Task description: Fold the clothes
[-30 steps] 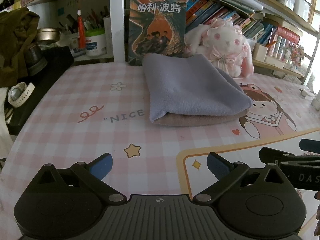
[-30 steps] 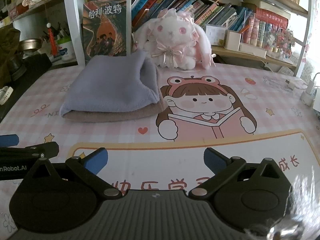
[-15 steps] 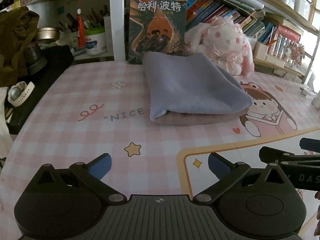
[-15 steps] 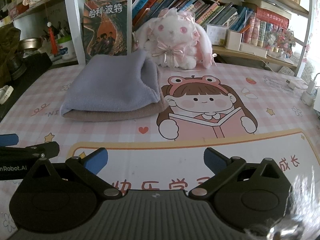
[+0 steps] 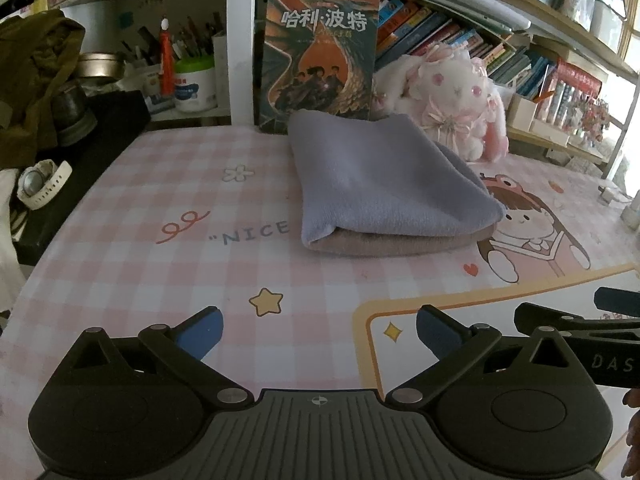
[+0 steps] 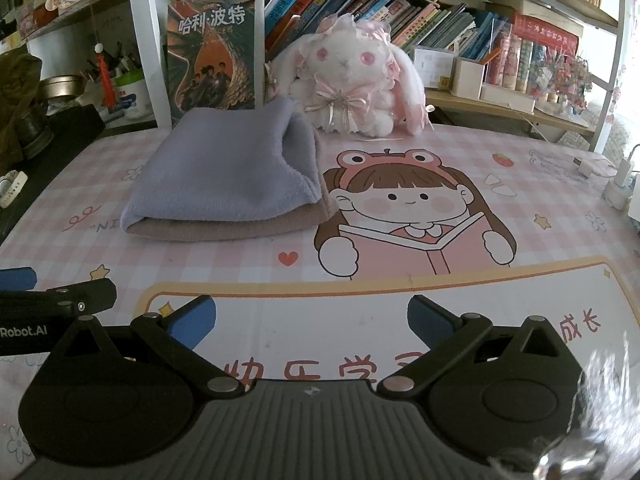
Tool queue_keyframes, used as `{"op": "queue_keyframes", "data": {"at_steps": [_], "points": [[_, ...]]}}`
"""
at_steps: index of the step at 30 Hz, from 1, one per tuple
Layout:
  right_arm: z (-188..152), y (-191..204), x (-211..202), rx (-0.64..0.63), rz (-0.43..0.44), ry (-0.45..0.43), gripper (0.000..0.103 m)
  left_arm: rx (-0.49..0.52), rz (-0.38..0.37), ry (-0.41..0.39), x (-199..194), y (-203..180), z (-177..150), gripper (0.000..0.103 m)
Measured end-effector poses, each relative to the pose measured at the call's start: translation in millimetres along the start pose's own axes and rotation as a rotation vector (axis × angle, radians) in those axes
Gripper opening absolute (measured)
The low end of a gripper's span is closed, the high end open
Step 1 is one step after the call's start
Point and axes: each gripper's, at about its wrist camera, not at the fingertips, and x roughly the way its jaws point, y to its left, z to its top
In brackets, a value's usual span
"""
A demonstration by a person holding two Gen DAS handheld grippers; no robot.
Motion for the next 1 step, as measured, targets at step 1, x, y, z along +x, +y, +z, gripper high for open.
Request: {"op": "queue_keyframes", "data": {"at_steps": [1], "points": [[-0.1,0.0,-0.1,0.001,0.000,0.000,0.103,0.002,0.002,0.000,0.1,-0.3,0.1,0.103]]}}
